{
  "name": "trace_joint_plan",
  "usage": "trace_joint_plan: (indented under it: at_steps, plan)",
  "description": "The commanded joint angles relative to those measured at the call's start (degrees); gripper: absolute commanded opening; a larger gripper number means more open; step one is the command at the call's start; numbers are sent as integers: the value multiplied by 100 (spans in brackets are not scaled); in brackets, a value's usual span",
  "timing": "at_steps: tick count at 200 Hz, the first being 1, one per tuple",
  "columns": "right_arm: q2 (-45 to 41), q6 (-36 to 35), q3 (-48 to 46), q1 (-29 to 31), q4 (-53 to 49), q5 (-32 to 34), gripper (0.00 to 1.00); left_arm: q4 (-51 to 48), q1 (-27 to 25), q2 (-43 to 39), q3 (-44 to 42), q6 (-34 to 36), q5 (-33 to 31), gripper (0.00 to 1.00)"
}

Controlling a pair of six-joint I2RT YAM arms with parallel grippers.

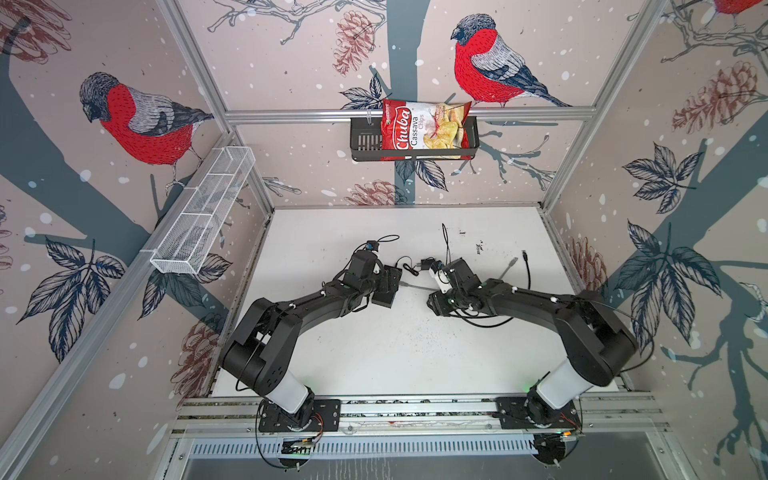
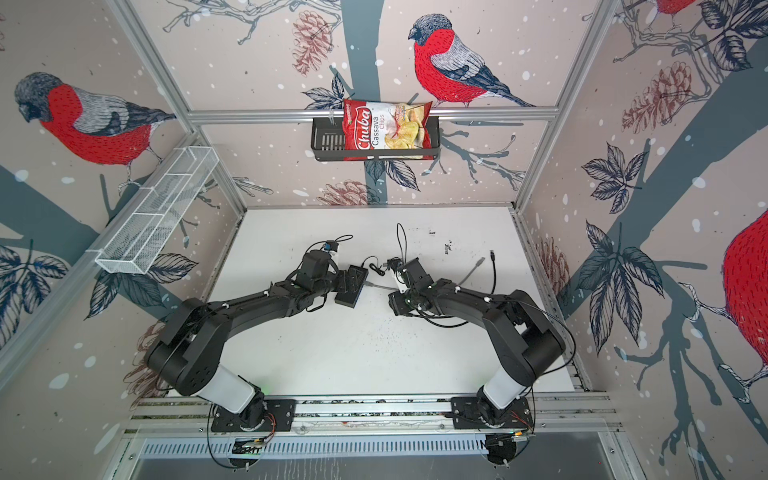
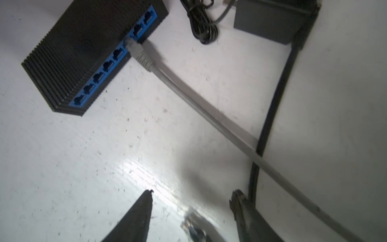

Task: Insert the plug into the switch port
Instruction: 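Move the right gripper down to the loose black ethernet plug on the table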

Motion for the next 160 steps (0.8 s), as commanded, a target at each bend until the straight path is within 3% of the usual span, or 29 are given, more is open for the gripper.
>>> trace_joint_plan:
  at_steps: [1,95,160]
  plan:
    - [-243,251,-208,18,-78,25,61,270,5,-48,4,85,275,97]
    - [-427,572,-757,80,96,88,57,429,-43,35,-3,75,675,97]
    - [107,572,-441,377,83,548,45,402,-60,25,49,198,753,97]
